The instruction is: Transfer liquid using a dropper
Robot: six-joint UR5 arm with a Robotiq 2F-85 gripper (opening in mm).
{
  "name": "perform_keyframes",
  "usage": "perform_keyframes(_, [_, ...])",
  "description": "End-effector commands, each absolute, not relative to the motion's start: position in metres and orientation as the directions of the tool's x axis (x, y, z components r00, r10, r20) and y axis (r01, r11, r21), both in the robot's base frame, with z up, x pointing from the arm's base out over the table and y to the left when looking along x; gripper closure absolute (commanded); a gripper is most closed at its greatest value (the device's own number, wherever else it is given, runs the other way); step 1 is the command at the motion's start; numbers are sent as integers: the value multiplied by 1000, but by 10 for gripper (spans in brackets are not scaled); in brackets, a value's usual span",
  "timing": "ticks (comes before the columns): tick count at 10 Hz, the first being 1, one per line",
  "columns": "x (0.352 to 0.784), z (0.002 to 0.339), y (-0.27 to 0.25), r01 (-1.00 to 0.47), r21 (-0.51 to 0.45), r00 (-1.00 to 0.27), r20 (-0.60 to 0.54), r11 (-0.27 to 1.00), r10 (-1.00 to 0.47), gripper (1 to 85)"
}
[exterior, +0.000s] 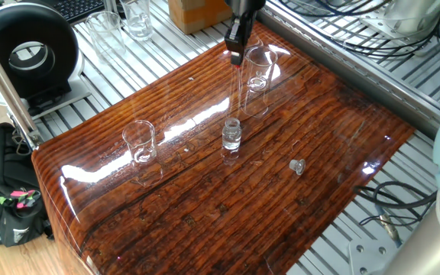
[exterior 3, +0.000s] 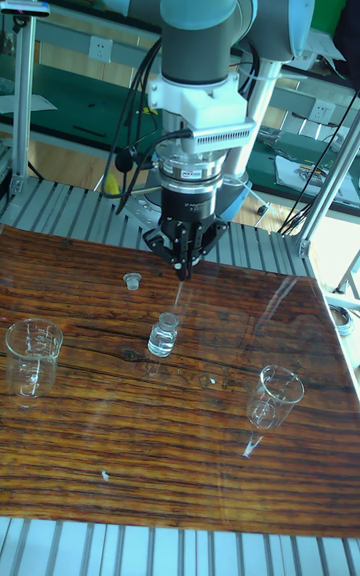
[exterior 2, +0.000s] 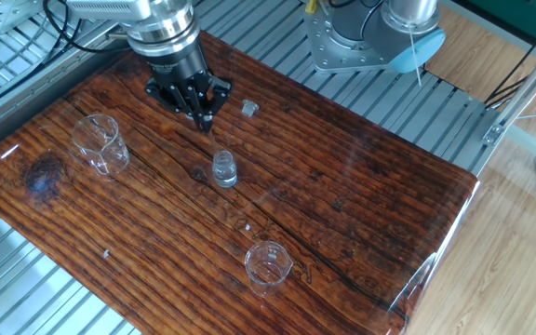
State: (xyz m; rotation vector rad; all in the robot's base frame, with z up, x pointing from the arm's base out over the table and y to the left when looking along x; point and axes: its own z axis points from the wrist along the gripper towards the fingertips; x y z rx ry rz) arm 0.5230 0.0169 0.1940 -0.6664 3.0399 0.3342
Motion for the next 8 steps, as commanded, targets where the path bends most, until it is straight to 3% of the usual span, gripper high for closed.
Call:
perform_keyframes(1, [525, 190, 20, -410, 222, -912, -66, 885, -406, 840])
perform_keyframes(8, [526, 169, 20, -411, 216, -911, -69, 886, -406, 840])
